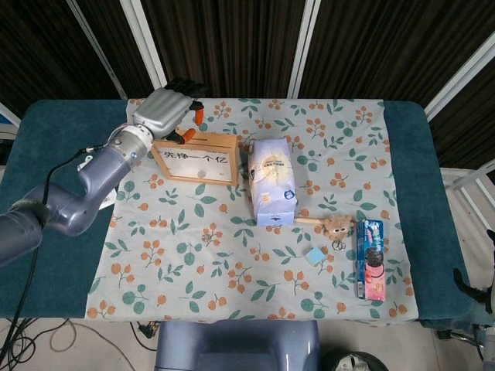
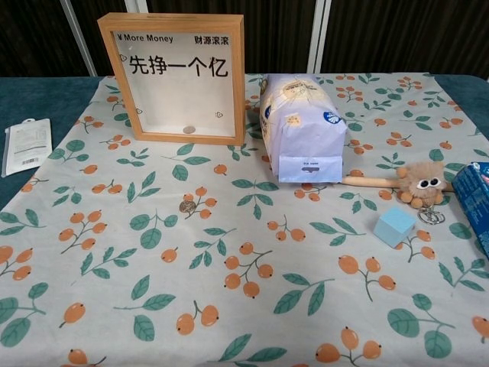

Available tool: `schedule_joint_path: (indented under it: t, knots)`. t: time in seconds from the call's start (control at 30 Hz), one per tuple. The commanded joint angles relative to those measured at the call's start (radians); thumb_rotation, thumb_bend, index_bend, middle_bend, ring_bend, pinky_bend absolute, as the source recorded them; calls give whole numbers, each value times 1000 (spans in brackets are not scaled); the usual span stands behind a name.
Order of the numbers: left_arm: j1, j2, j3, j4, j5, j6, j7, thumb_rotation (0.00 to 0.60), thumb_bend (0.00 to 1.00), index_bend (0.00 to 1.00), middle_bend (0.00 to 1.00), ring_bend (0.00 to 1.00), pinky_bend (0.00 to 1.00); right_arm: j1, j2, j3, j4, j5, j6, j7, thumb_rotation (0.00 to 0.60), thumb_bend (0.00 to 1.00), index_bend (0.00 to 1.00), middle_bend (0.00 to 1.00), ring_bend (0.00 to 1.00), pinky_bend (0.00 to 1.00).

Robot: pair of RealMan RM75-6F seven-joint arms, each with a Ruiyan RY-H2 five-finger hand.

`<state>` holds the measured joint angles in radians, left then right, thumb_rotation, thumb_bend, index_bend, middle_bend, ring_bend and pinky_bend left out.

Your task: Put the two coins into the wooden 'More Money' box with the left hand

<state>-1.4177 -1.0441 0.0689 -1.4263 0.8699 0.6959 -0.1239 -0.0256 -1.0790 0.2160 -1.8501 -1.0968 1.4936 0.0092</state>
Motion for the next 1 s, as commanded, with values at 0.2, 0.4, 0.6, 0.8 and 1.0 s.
schedule_joint_path:
  t: [0.2, 0.4, 0.6, 0.8, 1.0]
  knots:
    - [293, 60, 48, -347, 284, 388, 137, 600, 307, 485, 54, 0, 0, 1, -1, -2, -2, 2, -3, -8, 600, 369, 125, 78, 65, 0]
    - [361, -8, 73, -380, 374, 434, 245, 600, 288, 447, 53, 0, 0, 2, 9, -9, -3, -5, -17, -1, 600, 369, 125, 78, 65, 0]
    - [392, -171, 43, -326, 326, 420, 401, 600, 265, 384, 43, 0, 0, 1, 11, -11, -8, -3, -21, 2, 600, 369, 125, 78, 65, 0]
    - [404, -332, 20, -227, 268, 383, 524, 600, 232, 378, 42, 0, 0, 0, 13, -8, -11, 0, -18, 7, 600, 369, 125, 78, 65, 0]
    - [408, -458, -1, -118, 178, 306, 587, 600, 214, 336, 33, 0, 0, -1, 15, -6, -12, 3, -19, 14, 600, 369, 125, 78, 65, 0]
